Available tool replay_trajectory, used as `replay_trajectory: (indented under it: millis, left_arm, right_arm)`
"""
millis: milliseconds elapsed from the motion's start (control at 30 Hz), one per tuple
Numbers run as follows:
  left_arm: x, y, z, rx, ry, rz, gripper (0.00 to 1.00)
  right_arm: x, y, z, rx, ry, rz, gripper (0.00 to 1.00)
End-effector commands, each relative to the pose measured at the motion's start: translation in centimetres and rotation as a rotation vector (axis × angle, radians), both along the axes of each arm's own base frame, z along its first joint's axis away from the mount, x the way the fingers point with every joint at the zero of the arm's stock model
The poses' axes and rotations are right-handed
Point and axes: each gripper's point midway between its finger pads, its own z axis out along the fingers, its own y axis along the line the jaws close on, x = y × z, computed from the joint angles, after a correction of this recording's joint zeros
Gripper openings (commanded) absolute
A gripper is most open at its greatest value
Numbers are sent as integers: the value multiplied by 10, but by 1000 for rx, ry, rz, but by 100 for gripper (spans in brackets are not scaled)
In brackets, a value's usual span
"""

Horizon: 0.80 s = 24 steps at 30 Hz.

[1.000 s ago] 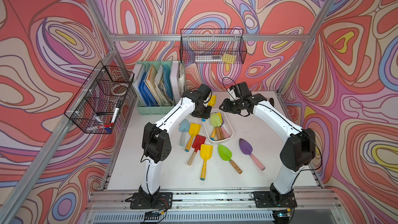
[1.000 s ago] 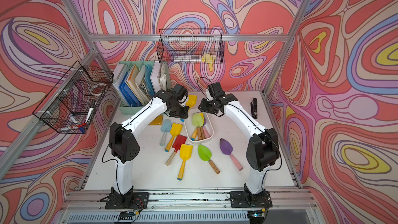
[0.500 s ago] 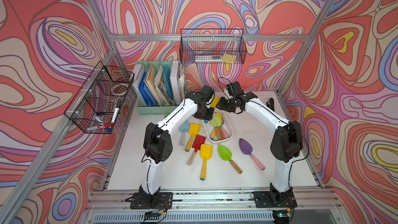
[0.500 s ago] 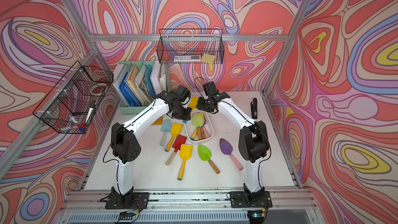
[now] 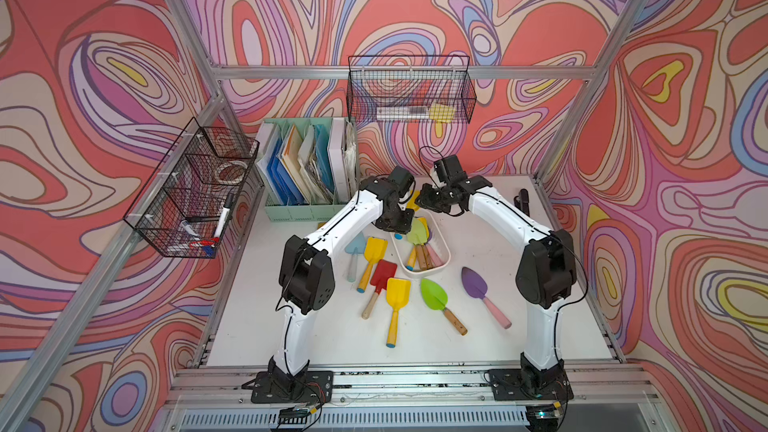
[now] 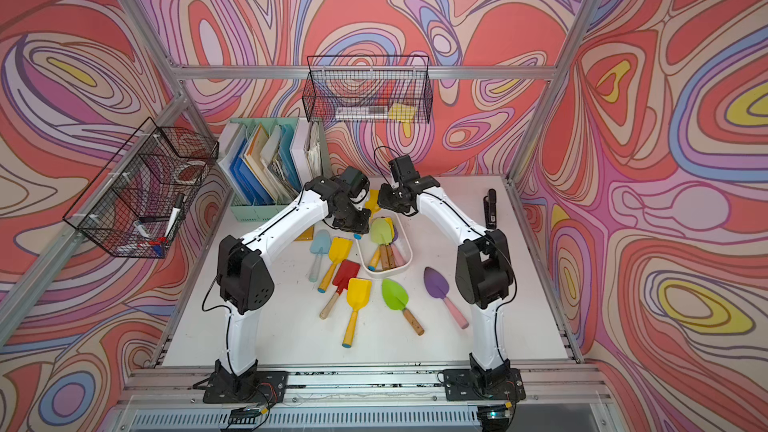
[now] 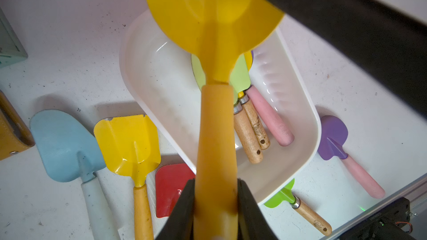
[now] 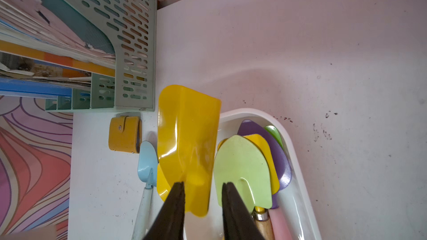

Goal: Put the shovel into the storage box
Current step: Place the shovel in the storage box.

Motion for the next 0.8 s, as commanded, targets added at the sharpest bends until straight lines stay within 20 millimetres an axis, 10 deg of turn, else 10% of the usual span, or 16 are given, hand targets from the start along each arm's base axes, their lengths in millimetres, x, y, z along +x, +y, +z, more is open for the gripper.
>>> replay_trajectory:
  millis: [0,500,767]
  left_arm:
    - [-2,-6,7,-22,-2,-10,0]
    - [-2,-17,10,-79,9,-23,2]
    - [-4,-24,22,-125,-4,-50,74]
  right_arm:
    - [2,4,-6,-7,6,2,28]
    - [2,4,-18,-11,23,0,0]
    - [5,4,-17,-8,14,-6,0]
